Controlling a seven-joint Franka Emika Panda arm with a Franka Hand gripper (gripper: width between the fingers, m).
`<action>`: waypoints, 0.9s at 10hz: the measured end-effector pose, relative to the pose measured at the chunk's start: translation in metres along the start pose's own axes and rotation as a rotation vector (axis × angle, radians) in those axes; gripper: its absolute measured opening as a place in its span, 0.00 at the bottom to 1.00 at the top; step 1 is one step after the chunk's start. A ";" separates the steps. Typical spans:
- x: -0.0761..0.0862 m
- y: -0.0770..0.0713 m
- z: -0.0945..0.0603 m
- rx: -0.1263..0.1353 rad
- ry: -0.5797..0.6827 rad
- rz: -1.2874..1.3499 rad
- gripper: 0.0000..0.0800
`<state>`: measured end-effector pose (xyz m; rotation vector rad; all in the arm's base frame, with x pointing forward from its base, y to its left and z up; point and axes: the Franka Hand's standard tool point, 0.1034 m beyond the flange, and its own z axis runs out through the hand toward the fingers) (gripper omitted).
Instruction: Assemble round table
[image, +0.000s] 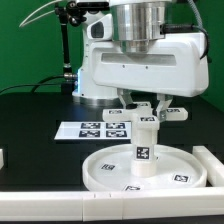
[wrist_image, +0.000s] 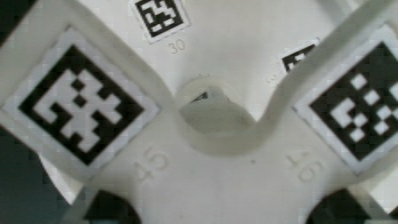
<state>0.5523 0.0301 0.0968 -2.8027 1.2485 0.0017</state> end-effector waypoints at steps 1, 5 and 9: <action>-0.001 0.000 -0.002 -0.002 -0.004 -0.008 0.74; -0.001 -0.005 -0.026 0.018 -0.016 -0.033 0.81; -0.002 -0.006 -0.025 0.016 -0.018 -0.039 0.81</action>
Offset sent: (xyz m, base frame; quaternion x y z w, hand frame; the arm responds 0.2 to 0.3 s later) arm -0.0066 -0.0003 0.0398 0.0133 -0.0434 0.0107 0.9989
